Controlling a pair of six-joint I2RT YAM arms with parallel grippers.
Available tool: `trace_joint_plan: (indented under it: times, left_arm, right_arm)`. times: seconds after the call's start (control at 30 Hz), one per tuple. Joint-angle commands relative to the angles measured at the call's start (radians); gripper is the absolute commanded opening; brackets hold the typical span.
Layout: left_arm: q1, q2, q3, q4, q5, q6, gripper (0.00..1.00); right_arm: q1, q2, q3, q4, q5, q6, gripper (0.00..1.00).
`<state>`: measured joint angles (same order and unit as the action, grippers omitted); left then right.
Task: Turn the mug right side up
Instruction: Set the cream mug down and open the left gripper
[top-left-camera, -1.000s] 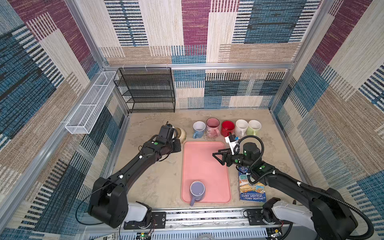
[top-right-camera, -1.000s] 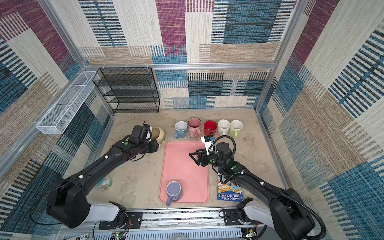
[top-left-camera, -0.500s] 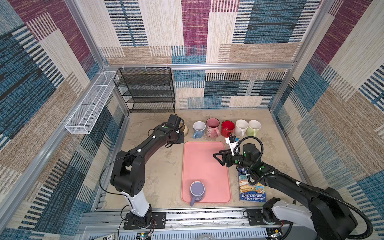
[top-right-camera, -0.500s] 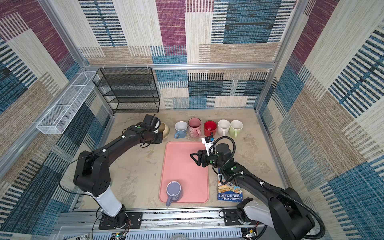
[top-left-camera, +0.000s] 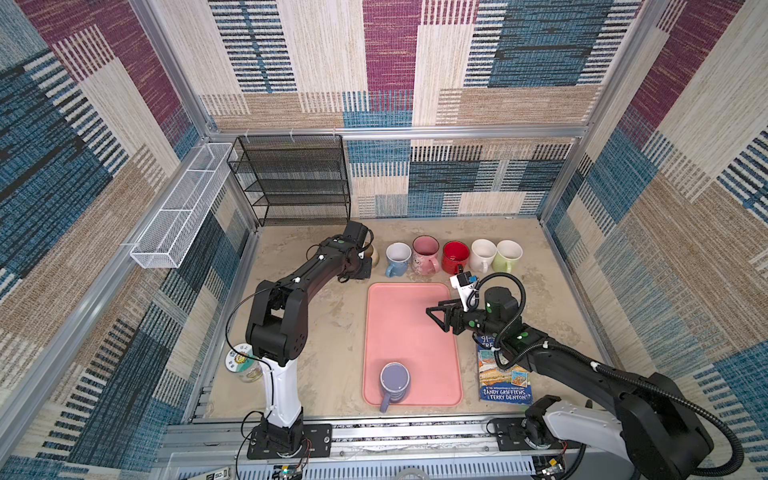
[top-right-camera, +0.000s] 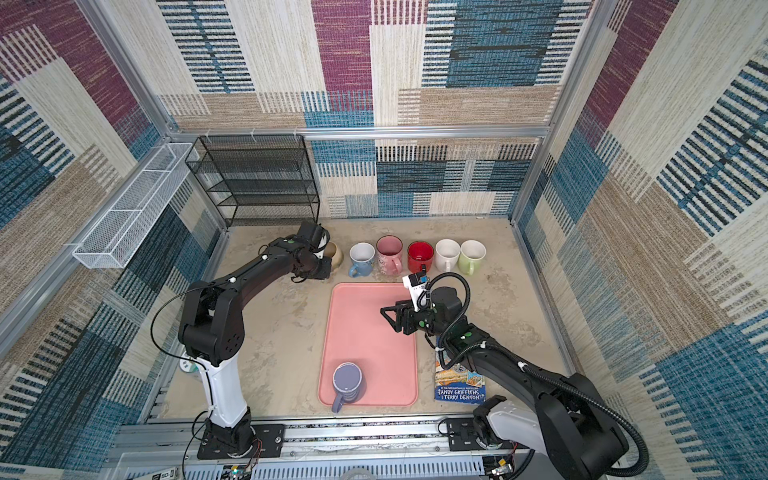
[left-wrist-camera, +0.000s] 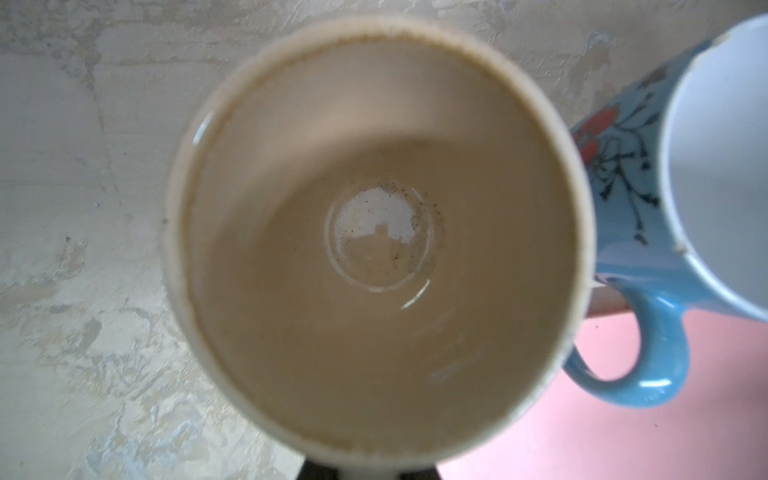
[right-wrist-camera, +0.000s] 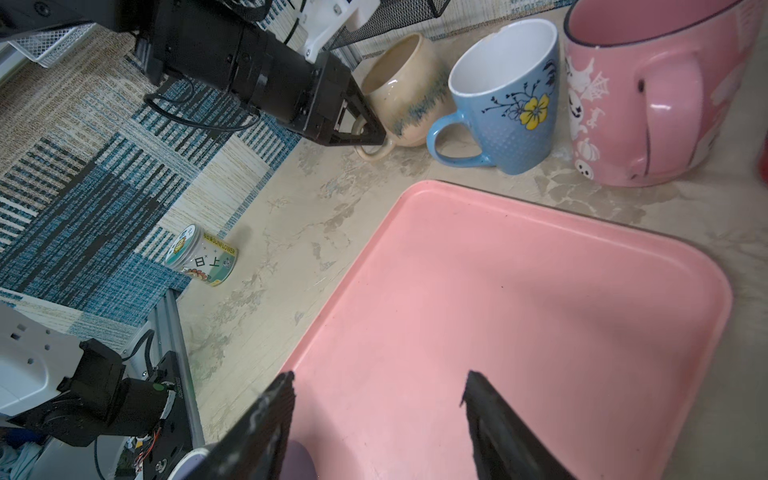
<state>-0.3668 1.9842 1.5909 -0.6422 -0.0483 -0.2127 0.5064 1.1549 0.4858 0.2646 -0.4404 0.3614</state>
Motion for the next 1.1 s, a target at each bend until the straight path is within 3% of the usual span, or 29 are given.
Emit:
trace_joint_plan:
  times: [0.0,0.9,1.07]
  left_arm:
    - [0.002,0.023,0.032,0.017,0.005,0.027,0.0]
    - [-0.021,0.068,0.023,0.013,0.028,0.039,0.0]
    - [-0.029,0.062,0.007,0.013,0.045,0.048,0.14]
  right_arm:
    - [0.002,0.005,0.006,0.006,0.017,-0.01,0.67]
    - [0.001,0.06,0.015,0.01,0.017,-0.022,0.67]
    - [0.001,0.054,0.022,-0.003,0.022,-0.028,0.68]
